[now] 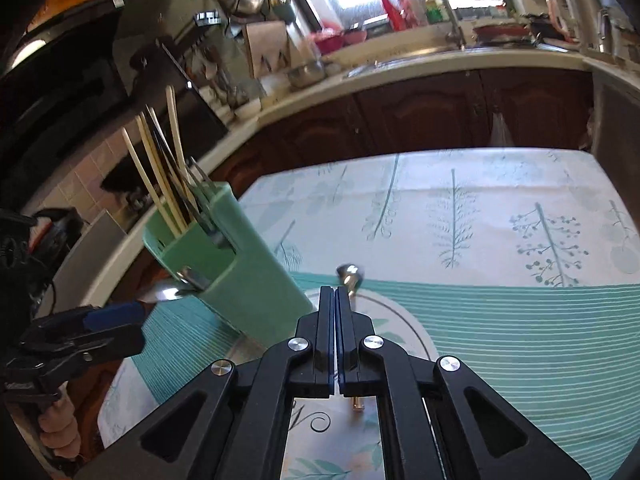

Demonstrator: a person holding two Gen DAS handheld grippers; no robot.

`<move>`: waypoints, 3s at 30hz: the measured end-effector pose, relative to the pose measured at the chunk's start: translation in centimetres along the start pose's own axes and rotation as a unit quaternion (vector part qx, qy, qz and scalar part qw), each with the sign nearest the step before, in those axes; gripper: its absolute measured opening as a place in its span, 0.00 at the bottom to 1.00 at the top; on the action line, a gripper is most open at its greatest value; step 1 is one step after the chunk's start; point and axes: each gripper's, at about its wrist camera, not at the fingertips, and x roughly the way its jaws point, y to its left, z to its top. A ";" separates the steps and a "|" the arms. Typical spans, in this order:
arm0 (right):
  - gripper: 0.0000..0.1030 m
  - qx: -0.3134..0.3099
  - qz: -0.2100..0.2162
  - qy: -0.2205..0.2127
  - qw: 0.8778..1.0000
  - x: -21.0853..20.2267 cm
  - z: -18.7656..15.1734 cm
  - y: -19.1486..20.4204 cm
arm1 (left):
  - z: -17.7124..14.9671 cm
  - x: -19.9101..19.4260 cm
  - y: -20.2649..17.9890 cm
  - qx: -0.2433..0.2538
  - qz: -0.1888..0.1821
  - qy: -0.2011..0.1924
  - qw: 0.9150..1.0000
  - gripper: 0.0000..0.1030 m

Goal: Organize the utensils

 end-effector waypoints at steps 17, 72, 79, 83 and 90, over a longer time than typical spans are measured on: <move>0.18 -0.119 -0.093 0.132 0.980 8.0 -1.4 2.1 | -0.6 0.1 1.9 -0.030 0.010 0.008 0.999 0.53; 0.04 -0.121 0.023 -0.103 0.987 4.1 4.3 14.5 | -0.9 -2.1 6.9 -0.075 -0.001 -0.011 0.997 0.53; 0.04 -0.151 -0.001 -0.065 0.986 8.1 3.2 13.4 | -1.2 -1.4 7.2 -0.080 -0.005 -0.005 0.997 0.53; 0.04 -0.142 -0.003 -0.028 0.989 8.8 3.2 12.8 | -1.4 -1.2 7.4 -0.082 -0.005 -0.002 0.997 0.53; 0.05 -0.138 0.003 -0.015 0.990 6.4 3.8 13.5 | -1.2 -1.5 7.5 -0.085 -0.008 -0.004 0.996 0.53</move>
